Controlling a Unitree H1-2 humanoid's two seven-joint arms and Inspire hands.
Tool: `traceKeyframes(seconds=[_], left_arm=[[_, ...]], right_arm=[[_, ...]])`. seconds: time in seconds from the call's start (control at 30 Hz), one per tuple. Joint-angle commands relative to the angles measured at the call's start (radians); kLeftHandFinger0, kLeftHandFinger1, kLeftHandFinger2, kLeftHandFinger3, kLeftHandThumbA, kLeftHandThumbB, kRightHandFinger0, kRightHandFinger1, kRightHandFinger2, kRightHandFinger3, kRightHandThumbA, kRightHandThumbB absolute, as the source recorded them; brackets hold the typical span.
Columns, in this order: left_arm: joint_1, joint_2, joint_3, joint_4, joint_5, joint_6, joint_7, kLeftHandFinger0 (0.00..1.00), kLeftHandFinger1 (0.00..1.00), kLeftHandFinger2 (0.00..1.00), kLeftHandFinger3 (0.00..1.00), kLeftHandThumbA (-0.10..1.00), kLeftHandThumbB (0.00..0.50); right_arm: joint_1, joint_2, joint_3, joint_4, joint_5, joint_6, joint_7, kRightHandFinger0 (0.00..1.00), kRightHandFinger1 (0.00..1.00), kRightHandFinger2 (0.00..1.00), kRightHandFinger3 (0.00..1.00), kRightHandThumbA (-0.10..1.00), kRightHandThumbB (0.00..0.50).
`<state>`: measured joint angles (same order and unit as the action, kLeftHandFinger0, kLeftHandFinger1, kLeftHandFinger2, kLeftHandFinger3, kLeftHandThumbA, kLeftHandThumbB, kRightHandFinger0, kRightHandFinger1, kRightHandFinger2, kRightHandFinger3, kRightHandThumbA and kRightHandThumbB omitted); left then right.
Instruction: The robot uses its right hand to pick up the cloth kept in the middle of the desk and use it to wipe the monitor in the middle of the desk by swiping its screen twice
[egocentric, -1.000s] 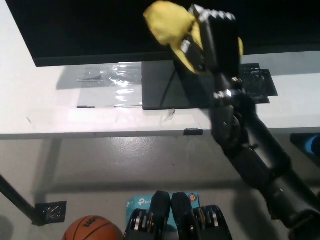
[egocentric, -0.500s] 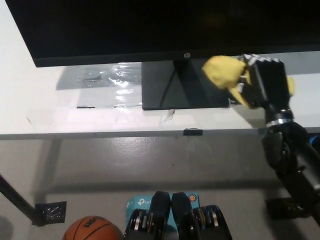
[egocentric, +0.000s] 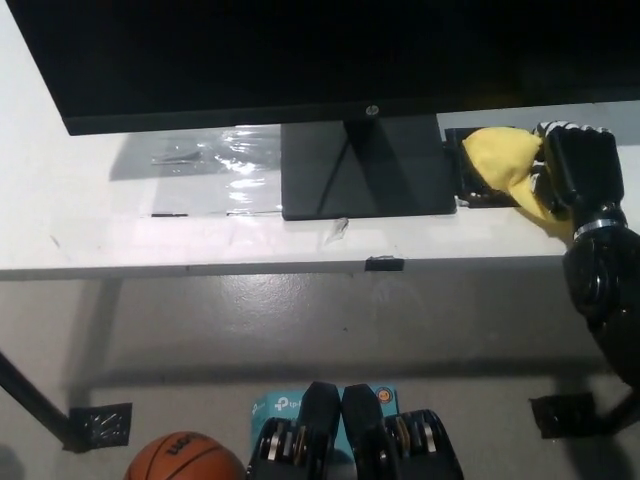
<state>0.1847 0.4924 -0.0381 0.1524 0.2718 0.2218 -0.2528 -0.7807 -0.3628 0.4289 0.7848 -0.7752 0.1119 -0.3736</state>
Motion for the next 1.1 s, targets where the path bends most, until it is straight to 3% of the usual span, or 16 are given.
traceKeyframes(seconds=[0.0, 0.03, 0.07, 0.1, 0.13, 0.17, 0.2, 0.37, 0.63, 0.87, 1.07], left_arm=[[0.005, 0.024, 0.012, -0.003, -0.009, -0.039, 0.014, 0.73, 0.59, 0.00, 0.00, 0.54, 0.500], [0.005, 0.024, 0.013, -0.002, -0.011, -0.045, 0.015, 0.71, 0.57, 0.00, 0.00, 0.55, 0.500], [0.006, 0.023, 0.014, -0.006, -0.012, -0.039, 0.014, 0.71, 0.57, 0.00, 0.00, 0.54, 0.500], [0.006, 0.023, 0.015, -0.008, -0.012, -0.036, 0.014, 0.71, 0.57, 0.00, 0.00, 0.54, 0.500], [0.008, 0.024, 0.013, -0.020, -0.009, -0.024, 0.010, 0.73, 0.58, 0.00, 0.00, 0.53, 0.500], [0.008, 0.023, 0.015, -0.027, -0.008, -0.015, 0.011, 0.72, 0.58, 0.00, 0.00, 0.53, 0.500], [0.007, 0.021, 0.019, -0.030, -0.009, -0.011, 0.013, 0.72, 0.58, 0.00, 0.00, 0.53, 0.500], [-0.003, 0.020, 0.020, -0.005, -0.017, -0.029, 0.011, 0.70, 0.56, 0.00, 0.00, 0.55, 0.500], [0.012, 0.018, 0.012, -0.010, -0.005, -0.037, 0.016, 0.72, 0.58, 0.00, 0.00, 0.56, 0.500], [0.023, 0.015, 0.020, -0.014, -0.014, -0.025, 0.015, 0.75, 0.61, 0.00, 0.00, 0.48, 0.500], [0.021, 0.021, 0.019, -0.006, -0.011, -0.026, 0.012, 0.75, 0.61, 0.00, 0.00, 0.48, 0.500]], right_arm=[[-0.015, -0.012, -0.005, -0.098, 0.008, 0.072, 0.137, 0.05, 0.16, 0.38, 0.79, -0.03, 0.090], [-0.002, -0.006, -0.009, -0.149, 0.018, 0.133, 0.207, 0.24, 0.39, 0.68, 1.00, 0.23, 0.091], [0.015, 0.001, -0.027, -0.210, 0.058, 0.196, 0.302, 0.54, 0.84, 1.00, 1.00, 0.44, 0.186], [0.021, 0.003, -0.035, -0.232, 0.074, 0.215, 0.335, 0.80, 1.00, 1.00, 1.00, 0.46, 0.142], [0.037, -0.004, -0.025, -0.306, 0.081, 0.281, 0.423, 1.00, 1.00, 1.00, 1.00, 0.54, 0.321], [0.054, -0.014, -0.014, -0.377, 0.080, 0.326, 0.491, 1.00, 1.00, 1.00, 1.00, 0.56, 0.420], [0.068, -0.025, -0.005, -0.433, 0.076, 0.350, 0.534, 1.00, 1.00, 1.00, 1.00, 0.57, 0.448], [0.124, -0.028, -0.055, -0.586, 0.047, 0.358, 0.643, 1.00, 1.00, 1.00, 1.00, 0.59, 0.500], [0.188, -0.016, -0.112, -0.718, 0.013, 0.358, 0.717, 1.00, 1.00, 1.00, 1.00, 0.57, 0.499], [0.234, -0.017, -0.151, -0.820, -0.004, 0.358, 0.739, 1.00, 1.00, 1.00, 1.00, 0.44, 0.396], [0.292, -0.027, -0.134, -0.956, -0.079, 0.358, 0.679, 1.00, 1.00, 1.00, 1.00, 0.41, 0.374]])
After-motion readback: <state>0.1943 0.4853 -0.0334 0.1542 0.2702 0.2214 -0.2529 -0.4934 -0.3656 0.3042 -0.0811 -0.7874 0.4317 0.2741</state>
